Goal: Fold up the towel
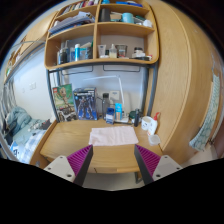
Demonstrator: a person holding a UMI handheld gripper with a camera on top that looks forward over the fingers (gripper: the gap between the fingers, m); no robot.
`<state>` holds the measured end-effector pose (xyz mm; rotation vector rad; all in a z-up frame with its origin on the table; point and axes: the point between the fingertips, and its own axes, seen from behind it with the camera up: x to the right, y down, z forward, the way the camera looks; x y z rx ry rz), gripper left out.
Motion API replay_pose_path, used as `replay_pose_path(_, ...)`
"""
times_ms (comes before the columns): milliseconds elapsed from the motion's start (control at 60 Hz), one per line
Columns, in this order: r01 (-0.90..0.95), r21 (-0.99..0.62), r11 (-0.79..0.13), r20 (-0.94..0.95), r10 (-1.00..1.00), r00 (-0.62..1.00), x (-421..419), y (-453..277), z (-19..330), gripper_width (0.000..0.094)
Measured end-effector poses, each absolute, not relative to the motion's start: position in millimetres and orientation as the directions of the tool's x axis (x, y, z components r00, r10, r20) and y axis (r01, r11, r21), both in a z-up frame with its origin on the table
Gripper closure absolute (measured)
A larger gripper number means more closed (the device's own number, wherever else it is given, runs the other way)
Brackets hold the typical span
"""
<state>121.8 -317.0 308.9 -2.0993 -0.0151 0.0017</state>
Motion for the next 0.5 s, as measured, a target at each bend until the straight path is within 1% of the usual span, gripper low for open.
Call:
replay_pose_path(117,0.032,-0.873,-0.487,0.014,0.039,0.999,100.9,-313.9,293.2,0.0079)
replay_pose_path(183,0.059,-0.87,-0.489,0.027,0.072,0.997,88.7,-305.0,270.6,0.0077)
replay_pose_path(250,0.076,-0.855,-0.512,0.026,0.103,0.994,72.3,-296.6,237.6,0.0079)
replay_pose_path(383,0.077,-0.791,-0.607,-0.023,0.155,0.988,24.4,-274.4,156.7,0.0081)
replay_pose_path(433,0.077,-0.769,-0.635,-0.039,0.166,0.985,5.4,-259.2,129.5,0.008)
replay_pose_path(500,0.081,-0.751,-0.656,-0.048,0.177,0.983,-12.1,-229.9,101.7,0.0079)
